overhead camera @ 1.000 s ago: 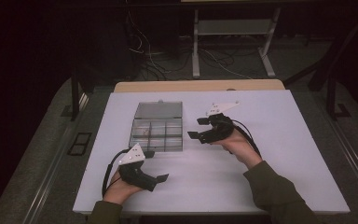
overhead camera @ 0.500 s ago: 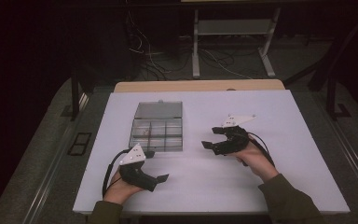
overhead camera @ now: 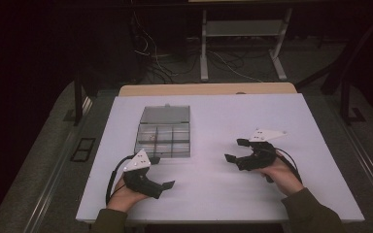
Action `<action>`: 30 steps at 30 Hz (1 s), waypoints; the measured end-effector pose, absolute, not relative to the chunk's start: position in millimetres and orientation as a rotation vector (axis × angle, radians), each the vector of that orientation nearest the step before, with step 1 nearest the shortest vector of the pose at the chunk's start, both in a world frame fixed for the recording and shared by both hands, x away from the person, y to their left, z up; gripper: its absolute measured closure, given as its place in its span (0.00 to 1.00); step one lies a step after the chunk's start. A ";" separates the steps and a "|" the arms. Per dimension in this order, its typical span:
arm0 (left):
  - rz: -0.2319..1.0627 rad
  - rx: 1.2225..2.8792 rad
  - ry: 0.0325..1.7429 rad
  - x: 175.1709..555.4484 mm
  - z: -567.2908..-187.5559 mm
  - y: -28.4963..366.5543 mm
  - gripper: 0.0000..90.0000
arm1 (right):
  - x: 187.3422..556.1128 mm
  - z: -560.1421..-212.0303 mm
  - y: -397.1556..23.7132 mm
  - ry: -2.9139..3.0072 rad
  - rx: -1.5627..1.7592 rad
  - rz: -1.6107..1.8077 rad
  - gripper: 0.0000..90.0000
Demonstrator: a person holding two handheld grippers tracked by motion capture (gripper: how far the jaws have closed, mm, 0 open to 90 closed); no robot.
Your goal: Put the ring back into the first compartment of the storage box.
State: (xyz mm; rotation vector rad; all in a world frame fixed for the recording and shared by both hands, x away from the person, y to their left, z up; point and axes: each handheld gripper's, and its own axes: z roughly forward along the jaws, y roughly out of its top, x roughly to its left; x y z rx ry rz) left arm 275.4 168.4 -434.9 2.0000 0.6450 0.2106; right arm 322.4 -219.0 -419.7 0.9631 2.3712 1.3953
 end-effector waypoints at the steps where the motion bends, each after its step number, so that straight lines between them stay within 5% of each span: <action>1: 0.209 2.002 0.644 275.6 -434.6 168.5 0.00 | 320.6 -420.4 -222.2 2.365 0.964 1.401 0.22; 30: 0.211 2.007 0.639 273.9 -434.0 167.7 0.00 | 270.3 -443.1 -288.1 2.268 1.067 1.439 0.21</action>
